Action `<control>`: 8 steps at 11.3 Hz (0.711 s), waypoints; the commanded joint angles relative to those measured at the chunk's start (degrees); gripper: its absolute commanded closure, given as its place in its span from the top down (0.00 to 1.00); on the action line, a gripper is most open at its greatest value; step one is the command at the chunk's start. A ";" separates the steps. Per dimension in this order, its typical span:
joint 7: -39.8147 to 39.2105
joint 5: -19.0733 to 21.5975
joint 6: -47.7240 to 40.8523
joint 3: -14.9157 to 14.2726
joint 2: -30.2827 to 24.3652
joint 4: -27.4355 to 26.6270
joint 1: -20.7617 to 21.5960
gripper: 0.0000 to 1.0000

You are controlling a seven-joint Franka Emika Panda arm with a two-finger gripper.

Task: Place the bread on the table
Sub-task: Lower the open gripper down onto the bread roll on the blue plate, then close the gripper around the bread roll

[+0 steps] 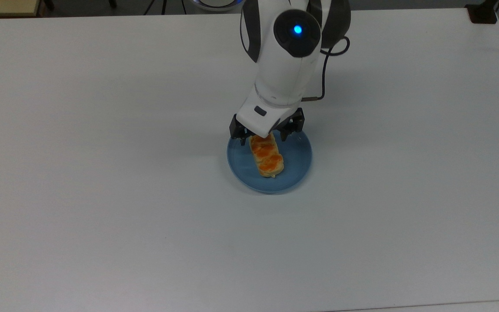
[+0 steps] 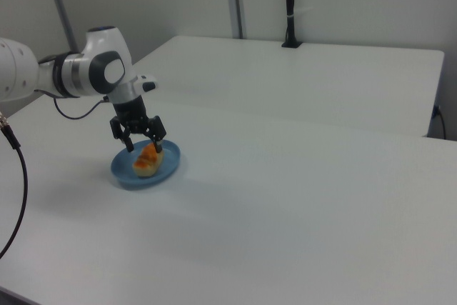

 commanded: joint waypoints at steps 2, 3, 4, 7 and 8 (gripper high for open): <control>1.02 -0.16 4.18 -1.75 2.61 0.06 1.85 0.73; 1.99 -1.30 4.45 -1.58 2.62 0.06 1.85 0.46; 2.00 -1.40 4.46 -1.57 2.62 0.06 1.85 0.34; 1.91 -1.31 2.45 -2.01 -1.14 0.32 1.76 0.32; 1.22 -1.31 -0.78 -2.54 -3.25 0.58 1.32 0.32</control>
